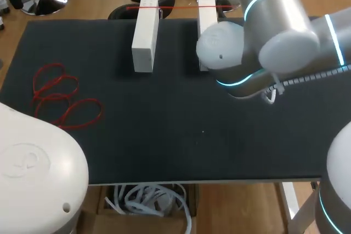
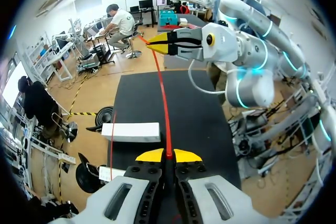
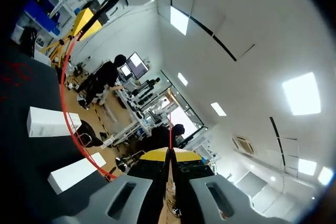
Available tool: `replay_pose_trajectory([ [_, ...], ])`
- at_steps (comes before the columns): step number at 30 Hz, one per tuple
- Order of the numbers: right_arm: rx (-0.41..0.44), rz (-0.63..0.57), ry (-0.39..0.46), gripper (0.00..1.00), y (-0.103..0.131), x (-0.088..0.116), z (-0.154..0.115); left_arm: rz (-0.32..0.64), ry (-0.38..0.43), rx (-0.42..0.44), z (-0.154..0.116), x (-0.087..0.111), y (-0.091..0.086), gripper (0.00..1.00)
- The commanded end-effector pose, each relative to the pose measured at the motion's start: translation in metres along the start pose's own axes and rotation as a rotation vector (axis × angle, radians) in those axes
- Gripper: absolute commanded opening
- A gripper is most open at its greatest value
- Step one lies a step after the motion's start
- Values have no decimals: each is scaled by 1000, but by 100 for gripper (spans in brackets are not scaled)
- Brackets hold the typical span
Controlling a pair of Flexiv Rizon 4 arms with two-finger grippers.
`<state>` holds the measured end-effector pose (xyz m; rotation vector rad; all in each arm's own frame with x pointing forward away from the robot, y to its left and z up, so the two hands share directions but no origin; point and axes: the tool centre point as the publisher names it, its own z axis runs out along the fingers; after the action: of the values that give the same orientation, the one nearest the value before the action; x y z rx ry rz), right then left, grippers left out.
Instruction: Grab the tape and strap the tape.
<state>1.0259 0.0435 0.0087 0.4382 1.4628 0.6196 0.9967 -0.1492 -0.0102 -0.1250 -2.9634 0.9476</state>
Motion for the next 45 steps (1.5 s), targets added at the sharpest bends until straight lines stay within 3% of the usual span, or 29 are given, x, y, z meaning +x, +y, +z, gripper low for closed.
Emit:
replay_pose_trajectory([
  [1, -23, 0, 15, 0, -6, -4, -1, -1, 1, -4, -1, 0, 0, 0],
  [12, -23, 0, 15, 0, -6, -4, -1, -1, 1, -4, -1, 0, 0, 0],
  [14, -33, -23, 19, 0, 5, 0, -1, -1, 1, -4, -1, 0, 0, 0],
  [18, 19, -103, 42, 0, 18, 8, -2, -1, 1, -4, -1, 0, 0, 0],
  [26, 204, -303, 57, 0, 29, 10, 0, -1, 1, -4, -1, 0, 0, 0],
  [29, 224, -375, 64, 0, 31, 9, 2, -1, 1, -4, -1, 0, 0, 0],
  [35, 231, -550, 89, 0, 40, 11, 3, -1, 1, -4, -1, 0, 0, 0],
  [45, 148, -659, 130, 0, 63, 26, 4, -1, 1, -4, -1, 0, 0, 0],
])
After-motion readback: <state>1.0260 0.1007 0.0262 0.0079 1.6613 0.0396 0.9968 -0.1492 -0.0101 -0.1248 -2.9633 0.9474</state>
